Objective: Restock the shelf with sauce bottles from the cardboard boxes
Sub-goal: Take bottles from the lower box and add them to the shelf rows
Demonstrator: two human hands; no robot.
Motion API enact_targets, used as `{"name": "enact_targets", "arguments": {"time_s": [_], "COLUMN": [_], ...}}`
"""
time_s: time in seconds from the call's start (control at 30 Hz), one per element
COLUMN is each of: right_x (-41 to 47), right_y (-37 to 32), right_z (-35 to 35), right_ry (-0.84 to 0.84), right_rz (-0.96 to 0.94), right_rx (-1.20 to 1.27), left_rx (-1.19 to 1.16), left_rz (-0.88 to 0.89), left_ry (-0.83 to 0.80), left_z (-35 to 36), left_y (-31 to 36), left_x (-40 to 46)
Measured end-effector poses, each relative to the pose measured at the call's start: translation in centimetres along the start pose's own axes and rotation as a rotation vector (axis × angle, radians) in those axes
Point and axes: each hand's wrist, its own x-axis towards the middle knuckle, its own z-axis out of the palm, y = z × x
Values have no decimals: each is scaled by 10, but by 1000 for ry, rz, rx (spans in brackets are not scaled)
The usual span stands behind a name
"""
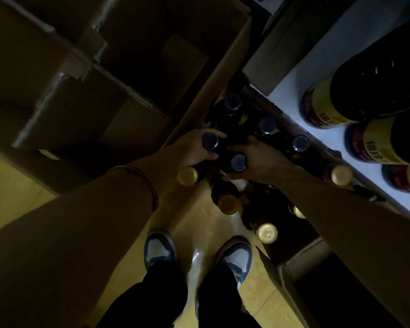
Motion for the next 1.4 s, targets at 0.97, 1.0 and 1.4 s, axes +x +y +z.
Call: {"name": "enact_targets", "arguments": {"time_s": [0.97,1.0,1.4], "right_x": [-182,-197,-409], "right_y": [-86,-93,-185], "right_z": [-120,-128,-230], "right_ry": [667,706,1079], "right_rz": [-223,-224,-115], "right_rx": [383,384,489], "left_rx": [-115,-124,-72], "left_rz": [265,294,581], "left_ry": [220,238,290], "left_z": [-63,-66,-106], "left_y": [163,180,357], "left_x": [-157,-172,-359]}}
